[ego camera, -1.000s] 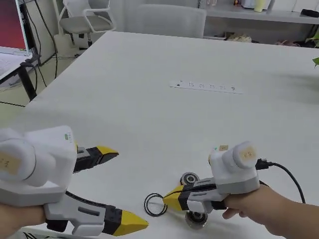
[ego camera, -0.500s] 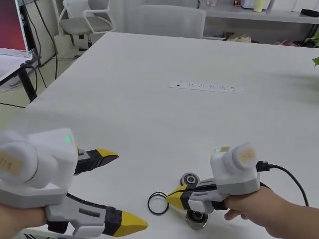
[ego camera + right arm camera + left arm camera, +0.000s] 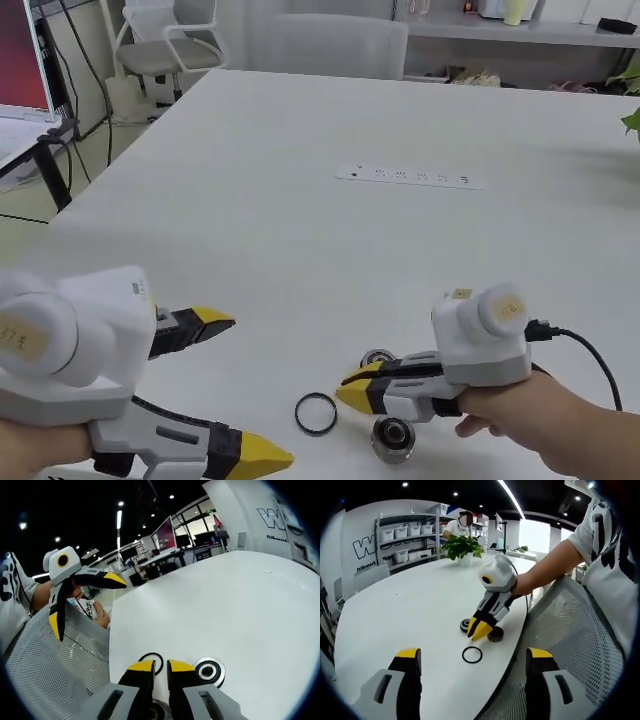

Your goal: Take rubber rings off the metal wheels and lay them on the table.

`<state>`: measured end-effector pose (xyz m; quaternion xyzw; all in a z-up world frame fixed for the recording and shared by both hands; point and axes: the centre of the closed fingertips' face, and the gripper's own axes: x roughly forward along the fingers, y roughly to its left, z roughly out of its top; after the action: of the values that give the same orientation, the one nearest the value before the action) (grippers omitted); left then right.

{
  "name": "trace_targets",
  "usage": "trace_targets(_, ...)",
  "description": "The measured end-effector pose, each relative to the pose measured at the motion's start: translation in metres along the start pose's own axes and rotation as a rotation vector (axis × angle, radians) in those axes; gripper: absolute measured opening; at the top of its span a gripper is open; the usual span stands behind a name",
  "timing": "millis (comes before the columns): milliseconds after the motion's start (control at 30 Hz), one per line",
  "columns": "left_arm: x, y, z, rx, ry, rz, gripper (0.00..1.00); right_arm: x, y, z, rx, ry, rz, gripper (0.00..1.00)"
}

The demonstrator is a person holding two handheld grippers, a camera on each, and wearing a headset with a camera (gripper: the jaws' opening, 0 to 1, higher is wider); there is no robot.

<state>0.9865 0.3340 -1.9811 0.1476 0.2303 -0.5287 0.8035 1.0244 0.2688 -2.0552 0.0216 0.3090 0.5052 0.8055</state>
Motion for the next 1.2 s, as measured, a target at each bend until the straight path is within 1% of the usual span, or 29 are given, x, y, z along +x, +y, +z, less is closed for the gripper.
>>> trace_targets(167, 0.0, 0.001, 0.0, -0.006, 0.001, -0.002, 0.83, -0.006, 0.0, 0.008, -0.001, -0.033, -0.002, 0.09)
trace_targets(300, -0.001, 0.001, 0.001, 0.004, 0.002, -0.003, 0.83, -0.012, 0.001, 0.015, -0.001, -0.064, -0.006, 0.1)
trace_targets(533, -0.001, 0.0, 0.004, 0.009, 0.005, -0.016, 0.83, -0.022, -0.003, 0.023, 0.004, -0.106, -0.022, 0.17)
trace_targets(633, 0.0, 0.003, 0.006, 0.023, 0.009, -0.014, 0.82, -0.028, -0.007, 0.026, 0.0, -0.124, -0.036, 0.19)
trace_targets(733, 0.0, 0.007, 0.011, 0.032, 0.006, -0.013, 0.82, -0.034, -0.011, 0.029, -0.003, -0.144, -0.048, 0.21)
trace_targets(833, 0.002, 0.01, 0.016, 0.042, 0.003, -0.011, 0.82, -0.039, -0.014, 0.031, -0.012, -0.156, -0.064, 0.23)
trace_targets(1000, 0.006, 0.014, 0.021, 0.054, 0.004, -0.014, 0.81, -0.048, -0.022, 0.03, -0.003, -0.174, -0.088, 0.26)
trace_targets(1200, 0.013, 0.019, 0.028, 0.052, -0.002, -0.022, 0.8, -0.057, -0.03, 0.026, 0.013, -0.183, -0.111, 0.28)
